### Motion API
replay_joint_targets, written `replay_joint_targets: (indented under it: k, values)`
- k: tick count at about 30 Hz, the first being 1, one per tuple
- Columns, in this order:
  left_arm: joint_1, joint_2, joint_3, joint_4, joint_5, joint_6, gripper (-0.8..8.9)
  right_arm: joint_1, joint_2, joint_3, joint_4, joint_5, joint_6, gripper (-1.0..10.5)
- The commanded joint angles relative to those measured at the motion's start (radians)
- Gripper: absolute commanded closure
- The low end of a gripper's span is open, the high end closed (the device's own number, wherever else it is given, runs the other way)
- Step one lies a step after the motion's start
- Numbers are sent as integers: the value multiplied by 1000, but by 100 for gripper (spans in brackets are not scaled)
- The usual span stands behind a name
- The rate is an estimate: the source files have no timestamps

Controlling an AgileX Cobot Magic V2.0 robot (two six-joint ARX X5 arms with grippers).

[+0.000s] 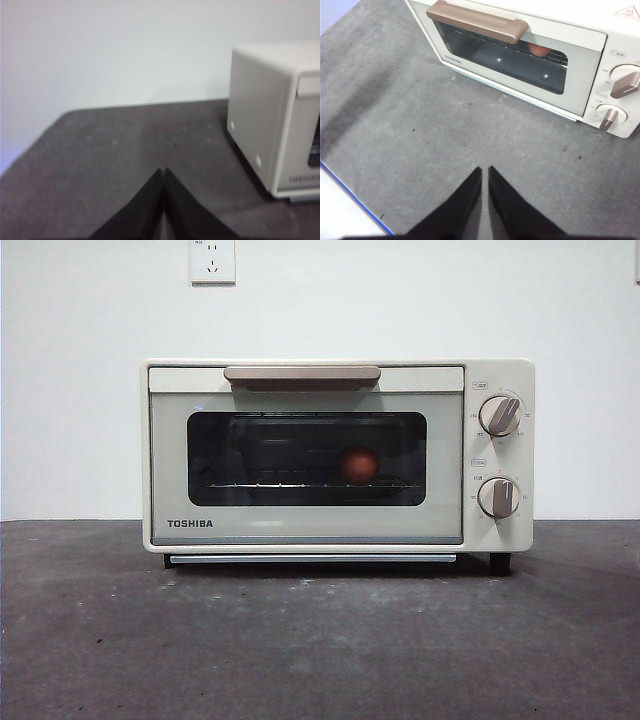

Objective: Eggoven

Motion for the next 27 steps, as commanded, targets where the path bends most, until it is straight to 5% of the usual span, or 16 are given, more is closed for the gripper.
replay_joint_targets:
  k: [1,13,27]
  values:
    - [4,-31,-37,-11,-2,-11,806,8,6,17,10,4,-7,943]
    - [4,-74,-109,-183,-2,-31,806,8,6,17,10,4,-7,943]
    - [4,-74,-110,-179,1,-78,806,8,6,17,10,4,-7,943]
